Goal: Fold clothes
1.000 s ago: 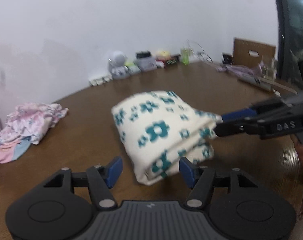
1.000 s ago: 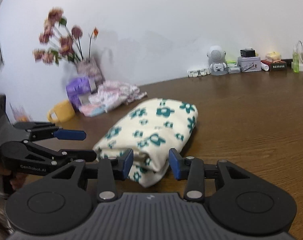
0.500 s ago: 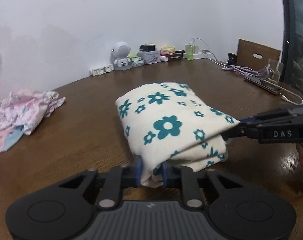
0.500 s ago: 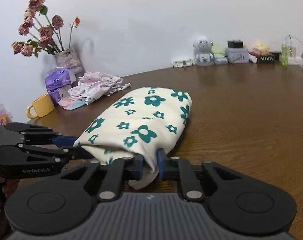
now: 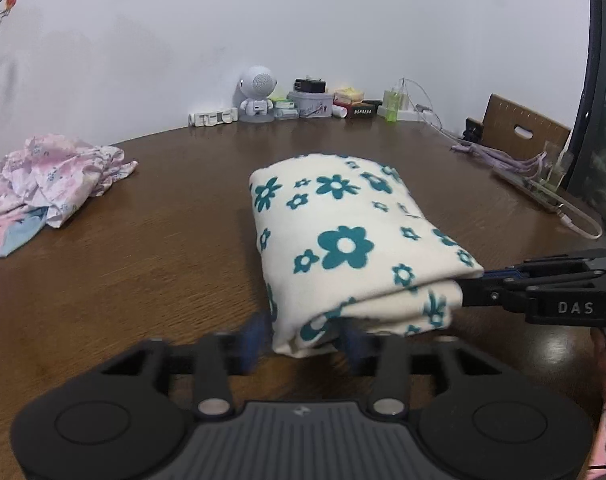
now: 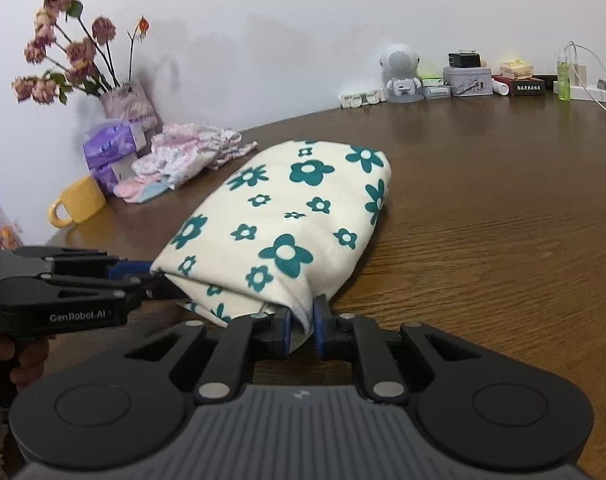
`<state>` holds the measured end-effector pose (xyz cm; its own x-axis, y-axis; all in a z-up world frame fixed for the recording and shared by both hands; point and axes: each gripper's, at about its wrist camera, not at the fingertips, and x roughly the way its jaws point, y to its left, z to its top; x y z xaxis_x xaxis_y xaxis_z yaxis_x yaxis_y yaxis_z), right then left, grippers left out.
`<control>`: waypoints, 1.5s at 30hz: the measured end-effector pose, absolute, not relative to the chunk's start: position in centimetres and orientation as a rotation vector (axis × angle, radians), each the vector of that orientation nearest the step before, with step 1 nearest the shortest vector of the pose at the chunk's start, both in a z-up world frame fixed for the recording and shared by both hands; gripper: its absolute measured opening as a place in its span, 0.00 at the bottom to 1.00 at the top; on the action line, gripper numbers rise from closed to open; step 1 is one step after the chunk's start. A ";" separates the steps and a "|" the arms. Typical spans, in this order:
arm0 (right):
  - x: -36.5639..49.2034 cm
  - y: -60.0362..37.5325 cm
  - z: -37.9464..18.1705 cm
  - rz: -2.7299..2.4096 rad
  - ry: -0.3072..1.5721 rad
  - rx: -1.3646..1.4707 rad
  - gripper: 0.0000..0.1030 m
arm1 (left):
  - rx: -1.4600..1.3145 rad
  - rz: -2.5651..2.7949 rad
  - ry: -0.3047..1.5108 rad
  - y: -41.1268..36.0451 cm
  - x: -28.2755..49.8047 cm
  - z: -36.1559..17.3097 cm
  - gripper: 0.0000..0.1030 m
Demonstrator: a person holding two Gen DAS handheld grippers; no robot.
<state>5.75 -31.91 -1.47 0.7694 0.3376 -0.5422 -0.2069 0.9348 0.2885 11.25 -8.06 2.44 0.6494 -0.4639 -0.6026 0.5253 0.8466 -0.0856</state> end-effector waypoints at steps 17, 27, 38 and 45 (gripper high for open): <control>9.7 -31.8 0.5 0.272 0.597 0.301 0.30 | 0.088 -0.615 0.664 -11.0 18.9 5.2 0.17; 10.0 -32.2 0.0 0.285 0.626 0.332 0.34 | 0.009 -0.623 0.666 -9.5 20.1 5.7 0.39; 16.8 -35.0 0.2 0.168 0.660 0.549 0.54 | -0.147 -0.581 0.832 -10.6 26.5 4.1 0.55; 17.2 -33.3 -1.0 0.132 0.694 0.452 0.43 | -0.159 -0.602 0.857 -10.5 26.8 1.9 0.50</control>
